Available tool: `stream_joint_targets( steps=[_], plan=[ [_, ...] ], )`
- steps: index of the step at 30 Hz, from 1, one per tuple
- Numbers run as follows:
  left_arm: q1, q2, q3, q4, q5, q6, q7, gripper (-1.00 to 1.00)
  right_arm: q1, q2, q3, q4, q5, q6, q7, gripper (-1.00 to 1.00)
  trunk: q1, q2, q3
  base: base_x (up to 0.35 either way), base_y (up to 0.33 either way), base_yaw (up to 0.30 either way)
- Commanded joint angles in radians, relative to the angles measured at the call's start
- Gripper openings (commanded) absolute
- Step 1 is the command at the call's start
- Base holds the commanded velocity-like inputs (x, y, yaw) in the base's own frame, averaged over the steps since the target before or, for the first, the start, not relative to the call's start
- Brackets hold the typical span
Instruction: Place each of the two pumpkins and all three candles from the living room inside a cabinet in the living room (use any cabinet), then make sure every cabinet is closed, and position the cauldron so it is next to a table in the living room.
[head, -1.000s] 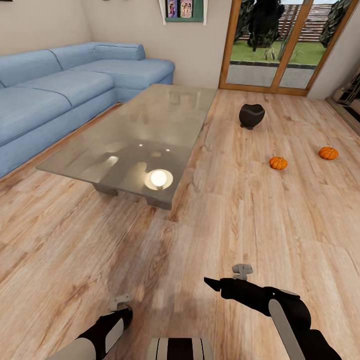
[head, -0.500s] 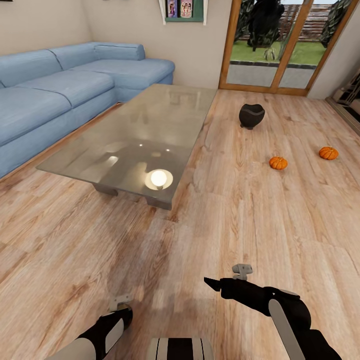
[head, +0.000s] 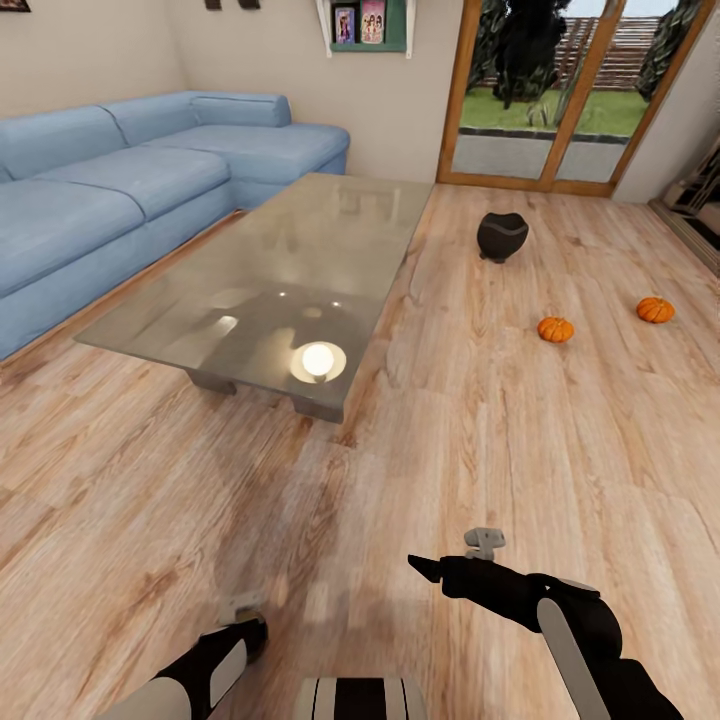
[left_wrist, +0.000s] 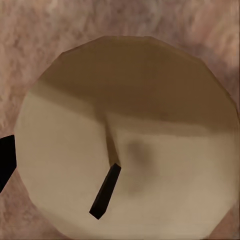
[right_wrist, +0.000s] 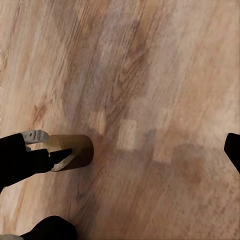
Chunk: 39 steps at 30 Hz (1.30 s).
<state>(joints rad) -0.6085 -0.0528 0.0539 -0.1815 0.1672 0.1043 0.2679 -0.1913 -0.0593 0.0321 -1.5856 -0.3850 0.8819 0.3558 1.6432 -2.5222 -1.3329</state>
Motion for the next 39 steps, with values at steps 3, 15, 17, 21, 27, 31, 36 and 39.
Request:
stream_joint_targets(
  steps=[3,15,17,21,27,31,36,39],
  plan=[
    [0.001,-0.001,0.004,-0.003,0.011,0.006,-0.051,-1.0,0.0,-0.001,0.0,-0.001,0.005,0.003,0.005,1.0,-0.001,0.001,0.011,0.0,0.0,0.0],
    [0.0,0.003,0.006,-0.005,0.012,0.024,-0.052,-1.0,0.0,-0.001,0.001,-0.001,0.005,0.003,0.005,1.0,-0.007,0.003,0.057,0.0,0.0,0.0],
    [0.0,0.005,0.006,-0.006,0.012,0.03,-0.053,-1.0,0.0,-0.001,0.001,-0.001,0.005,0.003,0.005,1.0,-0.008,0.004,0.065,0.0,0.0,0.0],
    [0.0,0.008,0.007,-0.007,0.014,0.041,-0.053,-1.0,0.0,-0.001,0.001,-0.001,0.008,0.003,0.004,1.0,-0.009,0.005,0.081,0.0,0.0,0.0],
    [0.0,0.008,0.008,-0.043,0.015,0.064,-0.055,-1.0,0.0,0.001,0.001,0.001,0.017,0.004,0.002,1.0,-0.012,0.006,0.104,-0.017,0.0,0.0],
    [0.003,0.003,0.01,-0.104,0.016,0.096,-0.061,-1.0,0.0,0.002,0.001,0.001,0.018,0.003,-0.002,1.0,-0.014,0.007,0.12,-0.218,0.0,-0.015],
    [0.034,0.0,0.009,-0.231,0.017,0.153,-0.064,-1.0,0.0,0.001,0.0,0.002,0.017,0.001,-0.001,1.0,-0.016,0.008,0.143,-0.308,0.0,-0.155],
    [0.067,-0.001,0.008,-0.315,0.017,0.199,-0.062,-1.0,0.0,0.001,0.0,0.004,0.017,0.002,-0.003,1.0,-0.018,0.009,0.158,-0.177,0.0,-0.2]
  ],
)
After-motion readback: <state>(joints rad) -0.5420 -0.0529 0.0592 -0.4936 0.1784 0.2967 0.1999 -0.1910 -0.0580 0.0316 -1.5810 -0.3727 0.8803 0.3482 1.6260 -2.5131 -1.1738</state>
